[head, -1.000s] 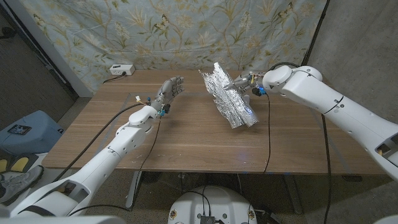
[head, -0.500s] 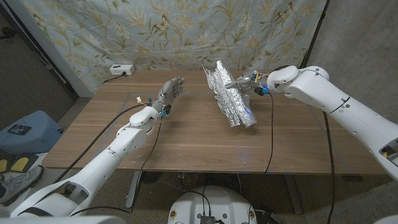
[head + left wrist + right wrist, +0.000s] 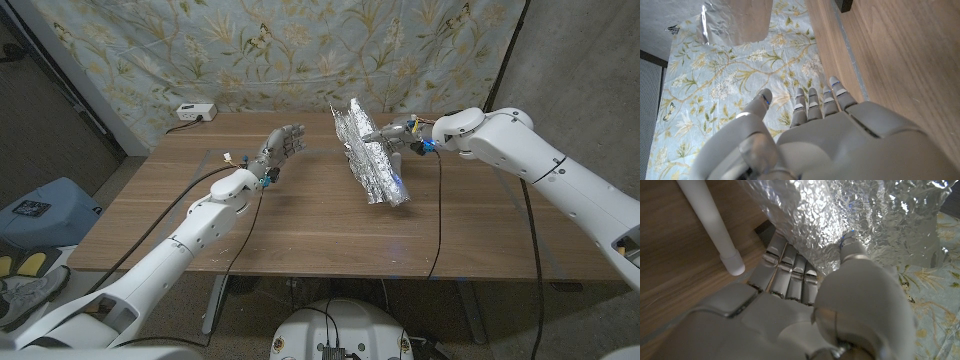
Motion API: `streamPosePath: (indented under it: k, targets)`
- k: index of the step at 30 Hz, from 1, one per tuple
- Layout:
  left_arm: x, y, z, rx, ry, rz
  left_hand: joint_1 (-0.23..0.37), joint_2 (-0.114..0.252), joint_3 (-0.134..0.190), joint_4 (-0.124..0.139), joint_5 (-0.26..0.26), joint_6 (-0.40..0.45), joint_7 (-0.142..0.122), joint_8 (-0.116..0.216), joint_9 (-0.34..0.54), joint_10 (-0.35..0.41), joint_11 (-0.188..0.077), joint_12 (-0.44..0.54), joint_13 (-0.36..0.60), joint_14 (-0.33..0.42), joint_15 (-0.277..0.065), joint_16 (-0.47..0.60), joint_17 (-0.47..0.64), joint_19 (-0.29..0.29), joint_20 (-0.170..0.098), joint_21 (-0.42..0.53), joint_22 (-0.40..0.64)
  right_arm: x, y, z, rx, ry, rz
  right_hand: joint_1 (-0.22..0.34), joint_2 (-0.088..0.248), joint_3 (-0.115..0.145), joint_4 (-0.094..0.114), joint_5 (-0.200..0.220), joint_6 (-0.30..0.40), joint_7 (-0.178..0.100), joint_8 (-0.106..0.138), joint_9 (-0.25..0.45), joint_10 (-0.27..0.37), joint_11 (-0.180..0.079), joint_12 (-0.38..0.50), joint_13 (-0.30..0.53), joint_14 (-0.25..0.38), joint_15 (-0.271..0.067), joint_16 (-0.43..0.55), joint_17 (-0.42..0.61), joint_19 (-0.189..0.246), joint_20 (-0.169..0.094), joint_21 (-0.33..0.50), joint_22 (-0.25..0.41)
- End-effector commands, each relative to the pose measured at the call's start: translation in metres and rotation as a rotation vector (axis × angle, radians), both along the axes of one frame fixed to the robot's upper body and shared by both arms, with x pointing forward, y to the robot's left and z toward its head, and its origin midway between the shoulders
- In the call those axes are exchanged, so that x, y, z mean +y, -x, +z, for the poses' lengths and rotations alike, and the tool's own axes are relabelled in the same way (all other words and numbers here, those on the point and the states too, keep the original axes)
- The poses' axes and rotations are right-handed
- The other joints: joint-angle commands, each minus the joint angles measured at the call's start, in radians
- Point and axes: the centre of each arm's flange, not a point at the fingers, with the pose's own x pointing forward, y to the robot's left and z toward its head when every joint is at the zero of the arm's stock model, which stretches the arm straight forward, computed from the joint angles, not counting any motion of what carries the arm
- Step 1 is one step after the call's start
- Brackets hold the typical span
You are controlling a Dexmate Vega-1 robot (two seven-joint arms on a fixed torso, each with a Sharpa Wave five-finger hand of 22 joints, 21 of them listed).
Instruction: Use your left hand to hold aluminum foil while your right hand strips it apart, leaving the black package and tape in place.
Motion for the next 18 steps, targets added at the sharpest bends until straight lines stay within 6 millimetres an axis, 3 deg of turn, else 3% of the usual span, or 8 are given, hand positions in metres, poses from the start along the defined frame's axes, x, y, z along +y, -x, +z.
streamPosePath:
  k: [1,18]
  targets:
    - [-0.017,0.026,0.007,0.042,-0.031,0.041,0.011,-0.018,-0.010,-0.021,0.011,0.004,0.014,0.001,0.004,0.026,-0.001,0.012,0.007,0.031,0.003,0.007,0.005,0.030,0.008,0.010,0.002,0.008,-0.004,0.001,0.003,0.005,-0.020,0.050,0.054,0.009,-0.002,0.004,0.000,0.002,0.000,0.003,0.006,0.001,0.007,0.007,0.012,-0.004,0.008,0.006,0.009,0.003,-0.004,0.000]
    - [-0.028,0.055,0.014,0.093,-0.101,0.085,0.052,-0.045,-0.042,-0.052,0.012,-0.013,0.082,-0.004,0.006,0.004,0.051,0.004,0.027,0.063,0.049,0.001,0.008,0.098,0.059,0.018,0.004,0.019,-0.014,-0.001,0.007,0.035,-0.046,0.057,0.052,0.013,-0.006,0.005,0.002,0.000,0.001,0.009,0.005,-0.010,0.014,0.020,0.016,-0.007,0.007,0.018,0.008,0.005,-0.006,0.001]
